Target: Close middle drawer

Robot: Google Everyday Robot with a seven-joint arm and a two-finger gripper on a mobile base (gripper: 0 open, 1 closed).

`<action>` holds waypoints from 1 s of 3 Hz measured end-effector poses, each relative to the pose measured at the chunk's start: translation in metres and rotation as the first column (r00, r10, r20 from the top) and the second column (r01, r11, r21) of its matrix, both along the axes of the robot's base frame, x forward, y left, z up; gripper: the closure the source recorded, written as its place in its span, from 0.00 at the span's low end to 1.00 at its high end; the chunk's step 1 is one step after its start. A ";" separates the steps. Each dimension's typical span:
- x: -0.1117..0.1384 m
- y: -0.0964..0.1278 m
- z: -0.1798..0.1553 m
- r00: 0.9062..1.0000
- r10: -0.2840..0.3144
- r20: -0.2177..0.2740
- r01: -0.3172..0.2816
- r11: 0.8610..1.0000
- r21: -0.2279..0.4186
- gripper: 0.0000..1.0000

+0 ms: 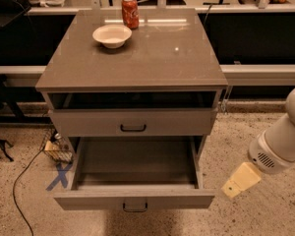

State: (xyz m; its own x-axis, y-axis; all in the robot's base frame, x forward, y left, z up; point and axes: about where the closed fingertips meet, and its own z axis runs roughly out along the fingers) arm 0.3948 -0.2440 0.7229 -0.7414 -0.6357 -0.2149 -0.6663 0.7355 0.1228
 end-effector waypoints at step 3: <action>-0.019 0.060 -0.166 0.959 -0.057 -0.279 0.113 0.975 0.189 0.25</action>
Offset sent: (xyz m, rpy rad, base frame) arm -0.0151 0.0628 -0.1758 0.2322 0.2957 -0.0976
